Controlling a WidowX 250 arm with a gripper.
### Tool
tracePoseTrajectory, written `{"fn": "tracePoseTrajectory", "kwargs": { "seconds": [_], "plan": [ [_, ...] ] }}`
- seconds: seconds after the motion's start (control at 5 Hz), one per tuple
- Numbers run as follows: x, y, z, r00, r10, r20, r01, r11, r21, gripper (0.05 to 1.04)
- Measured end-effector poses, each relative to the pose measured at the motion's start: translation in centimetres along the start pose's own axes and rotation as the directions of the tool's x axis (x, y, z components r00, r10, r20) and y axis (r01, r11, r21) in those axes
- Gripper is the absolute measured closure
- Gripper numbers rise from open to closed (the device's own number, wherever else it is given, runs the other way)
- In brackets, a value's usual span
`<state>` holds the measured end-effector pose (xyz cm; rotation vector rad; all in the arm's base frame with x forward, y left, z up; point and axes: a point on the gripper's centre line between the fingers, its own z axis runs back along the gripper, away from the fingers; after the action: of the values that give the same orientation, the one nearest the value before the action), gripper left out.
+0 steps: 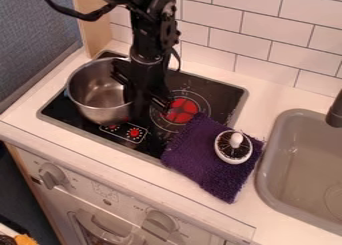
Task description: Move the silver pot to the upper right corner of the burner.
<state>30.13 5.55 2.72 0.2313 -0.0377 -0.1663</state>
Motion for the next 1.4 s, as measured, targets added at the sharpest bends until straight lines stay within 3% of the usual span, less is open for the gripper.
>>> {"fn": "tracePoseTrajectory", "kwargs": {
  "seconds": [0.2,0.4,0.8,1.0,1.4],
  "plan": [
    [-0.6,0.4,0.2,0.998,-0.033,-0.048,0.034,0.999,0.019,1.001],
    [-0.4,1.3,0.4,0.998,-0.036,-0.044,0.037,0.999,0.025,1.001],
    [4.3,-0.9,3.6,0.988,-0.126,0.087,0.121,0.991,0.055,1.001],
    [6.9,-3.8,6.0,0.954,-0.251,0.165,0.236,0.966,0.107,1.001],
    [9.3,-9.1,6.6,0.875,-0.448,0.181,0.428,0.893,0.141,1.001]
  ]
}}
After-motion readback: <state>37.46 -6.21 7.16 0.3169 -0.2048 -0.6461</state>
